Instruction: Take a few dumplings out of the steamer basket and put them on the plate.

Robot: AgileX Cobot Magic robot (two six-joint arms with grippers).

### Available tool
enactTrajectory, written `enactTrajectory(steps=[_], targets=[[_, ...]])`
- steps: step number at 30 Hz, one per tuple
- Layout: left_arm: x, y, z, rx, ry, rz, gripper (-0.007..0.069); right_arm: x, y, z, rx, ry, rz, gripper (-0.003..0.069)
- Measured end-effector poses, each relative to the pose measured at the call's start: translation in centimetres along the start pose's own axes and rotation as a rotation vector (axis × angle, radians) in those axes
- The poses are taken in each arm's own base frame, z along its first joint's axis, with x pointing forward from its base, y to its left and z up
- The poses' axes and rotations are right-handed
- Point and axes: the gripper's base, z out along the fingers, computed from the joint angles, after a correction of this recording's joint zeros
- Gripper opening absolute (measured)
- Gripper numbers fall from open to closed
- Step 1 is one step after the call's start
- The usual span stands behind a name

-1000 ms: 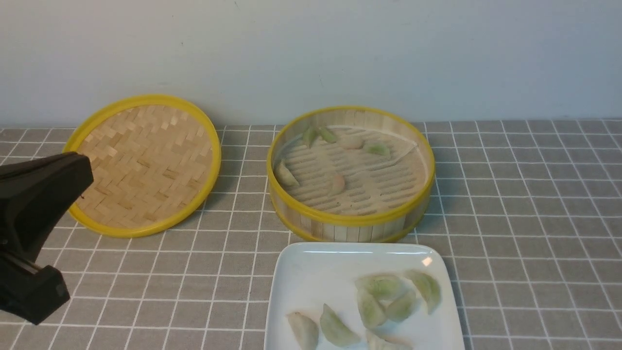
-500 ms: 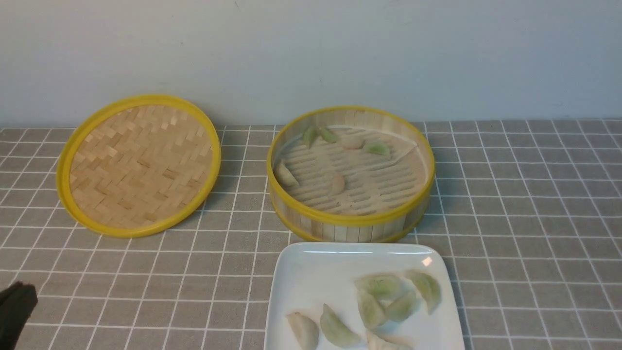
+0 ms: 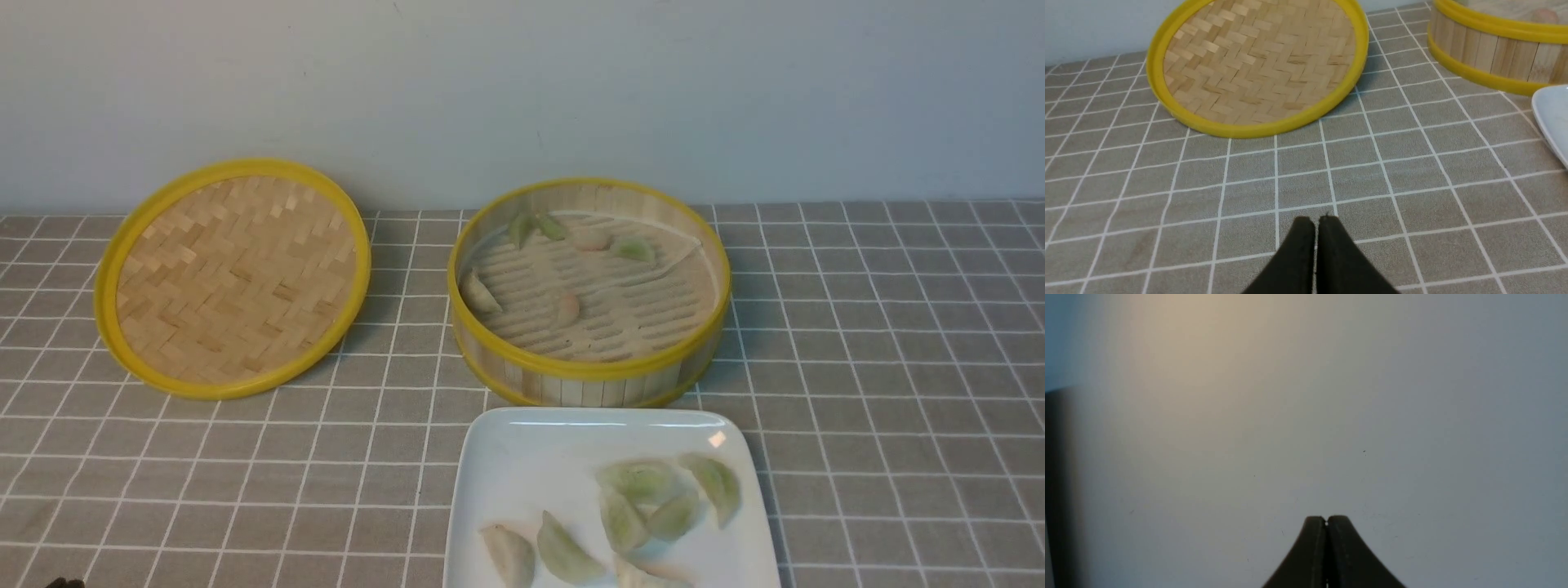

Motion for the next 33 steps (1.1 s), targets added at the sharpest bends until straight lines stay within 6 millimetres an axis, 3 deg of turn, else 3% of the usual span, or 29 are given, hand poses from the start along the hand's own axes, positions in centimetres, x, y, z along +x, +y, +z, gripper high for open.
enactTrajectory(steps=[27,33], targets=[[0.01,0.0,0.0,0.0,0.001,0.0,-0.0005,0.04,0.0,0.0,0.0,0.004,0.0,-0.0013],[0.01,0.0,0.0,0.0,0.001,0.0,-0.0005,0.64,-0.2,0.12,0.067,0.027,-0.074,-0.0013]])
